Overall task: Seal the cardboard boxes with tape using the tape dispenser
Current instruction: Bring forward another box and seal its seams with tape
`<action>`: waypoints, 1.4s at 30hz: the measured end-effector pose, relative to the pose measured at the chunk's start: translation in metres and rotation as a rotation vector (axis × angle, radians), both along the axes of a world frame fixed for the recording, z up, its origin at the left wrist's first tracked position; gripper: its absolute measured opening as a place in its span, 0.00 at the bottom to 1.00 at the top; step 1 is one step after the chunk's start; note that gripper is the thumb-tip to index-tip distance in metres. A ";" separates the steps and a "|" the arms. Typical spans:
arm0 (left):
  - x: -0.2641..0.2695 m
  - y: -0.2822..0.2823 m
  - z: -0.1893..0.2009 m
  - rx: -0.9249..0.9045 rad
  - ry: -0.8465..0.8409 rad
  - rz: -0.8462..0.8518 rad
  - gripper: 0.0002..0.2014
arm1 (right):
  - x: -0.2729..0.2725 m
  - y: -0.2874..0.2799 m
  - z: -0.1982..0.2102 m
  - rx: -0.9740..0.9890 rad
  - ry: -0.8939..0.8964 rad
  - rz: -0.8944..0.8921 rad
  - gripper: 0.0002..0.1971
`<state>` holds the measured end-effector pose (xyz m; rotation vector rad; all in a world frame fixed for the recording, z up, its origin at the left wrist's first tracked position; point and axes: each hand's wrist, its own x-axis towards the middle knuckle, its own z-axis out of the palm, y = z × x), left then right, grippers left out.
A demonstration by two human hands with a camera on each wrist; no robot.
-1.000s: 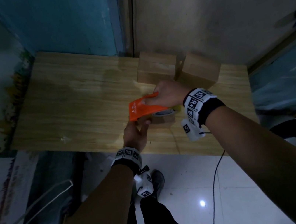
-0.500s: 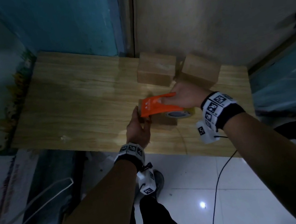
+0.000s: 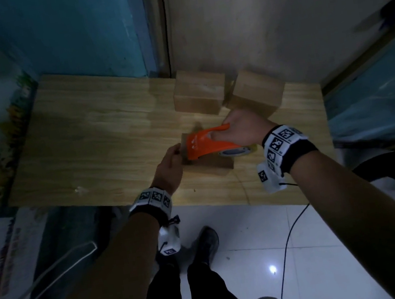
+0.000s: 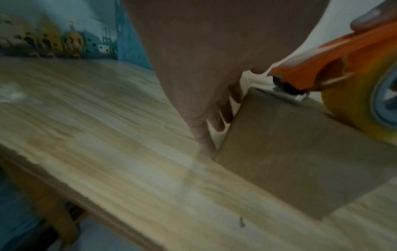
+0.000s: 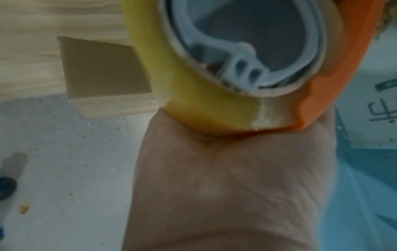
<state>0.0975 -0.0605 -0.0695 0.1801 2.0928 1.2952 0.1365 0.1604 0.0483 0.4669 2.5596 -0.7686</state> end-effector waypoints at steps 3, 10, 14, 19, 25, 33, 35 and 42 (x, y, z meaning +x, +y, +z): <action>-0.011 0.019 0.013 -0.016 0.057 0.070 0.20 | -0.001 0.000 0.000 -0.012 0.008 -0.007 0.30; -0.017 0.040 -0.001 -0.027 0.110 -0.005 0.22 | 0.007 0.003 -0.001 -0.039 0.003 -0.067 0.29; -0.021 0.038 -0.005 -0.118 0.137 -0.056 0.20 | 0.003 -0.001 0.003 -0.019 -0.012 -0.015 0.30; -0.020 0.038 0.000 -0.198 0.199 -0.094 0.21 | 0.004 0.001 0.005 0.015 -0.031 0.015 0.30; -0.019 0.040 0.005 -0.254 0.232 -0.118 0.22 | 0.009 0.006 0.008 0.007 -0.046 0.003 0.31; -0.017 0.043 0.011 -0.296 0.194 -0.101 0.22 | 0.023 0.016 0.008 0.037 -0.047 -0.016 0.30; -0.017 0.043 0.010 -0.291 0.199 -0.104 0.23 | 0.033 0.025 0.007 0.024 -0.058 -0.047 0.30; -0.016 0.043 0.010 -0.288 0.209 -0.096 0.23 | 0.057 0.043 0.001 -0.028 -0.076 -0.104 0.30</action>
